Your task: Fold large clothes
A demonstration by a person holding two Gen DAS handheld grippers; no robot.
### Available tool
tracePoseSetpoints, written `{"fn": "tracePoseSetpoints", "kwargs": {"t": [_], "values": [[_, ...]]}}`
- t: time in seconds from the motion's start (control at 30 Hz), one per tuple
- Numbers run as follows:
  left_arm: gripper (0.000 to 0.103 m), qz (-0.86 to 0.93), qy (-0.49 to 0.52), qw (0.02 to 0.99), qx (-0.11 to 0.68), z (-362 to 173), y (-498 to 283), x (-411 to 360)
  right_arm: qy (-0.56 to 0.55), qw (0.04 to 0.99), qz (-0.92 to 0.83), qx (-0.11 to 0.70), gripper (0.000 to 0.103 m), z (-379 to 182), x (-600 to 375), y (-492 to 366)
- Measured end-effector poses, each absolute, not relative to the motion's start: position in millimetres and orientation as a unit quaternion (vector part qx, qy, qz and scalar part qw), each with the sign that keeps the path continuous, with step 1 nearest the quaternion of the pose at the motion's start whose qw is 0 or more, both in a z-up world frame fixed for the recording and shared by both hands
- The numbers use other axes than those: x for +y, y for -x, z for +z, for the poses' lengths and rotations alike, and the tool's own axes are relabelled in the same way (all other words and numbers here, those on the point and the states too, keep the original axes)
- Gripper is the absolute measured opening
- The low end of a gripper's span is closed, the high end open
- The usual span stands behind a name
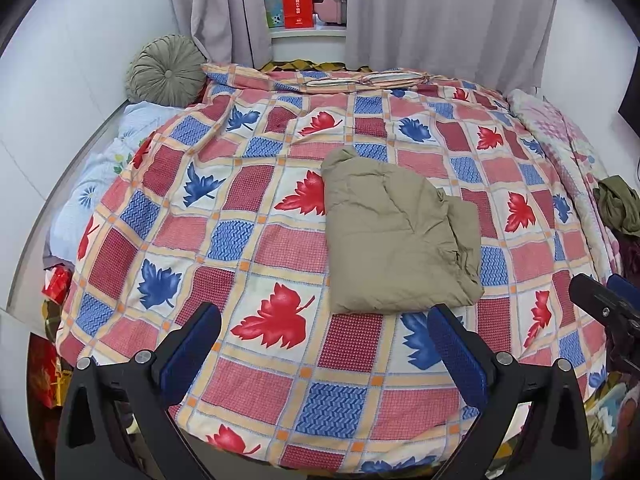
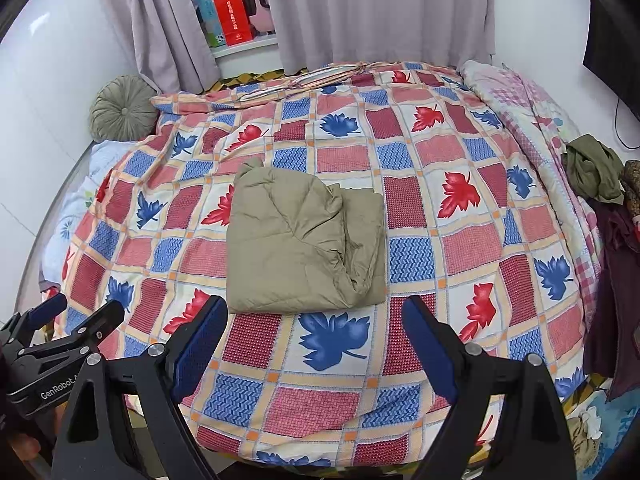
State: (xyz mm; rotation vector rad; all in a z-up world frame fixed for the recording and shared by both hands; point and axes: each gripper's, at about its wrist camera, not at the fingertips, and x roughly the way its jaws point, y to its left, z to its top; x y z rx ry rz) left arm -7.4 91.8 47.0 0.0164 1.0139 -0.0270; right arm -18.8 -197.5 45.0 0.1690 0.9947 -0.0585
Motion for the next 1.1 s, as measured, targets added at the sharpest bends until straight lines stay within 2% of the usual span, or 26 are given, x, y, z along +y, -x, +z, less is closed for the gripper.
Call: {"fn": "tracePoseSetpoints", "kwargs": {"t": [1.1], "values": [[0.103, -0.014, -0.010, 0.875, 0.484, 47.1, 7.9, 90.0, -0.068, 0.878, -0.031, 0.473, 0.091, 51.8, -189.7, 14.6]]}}
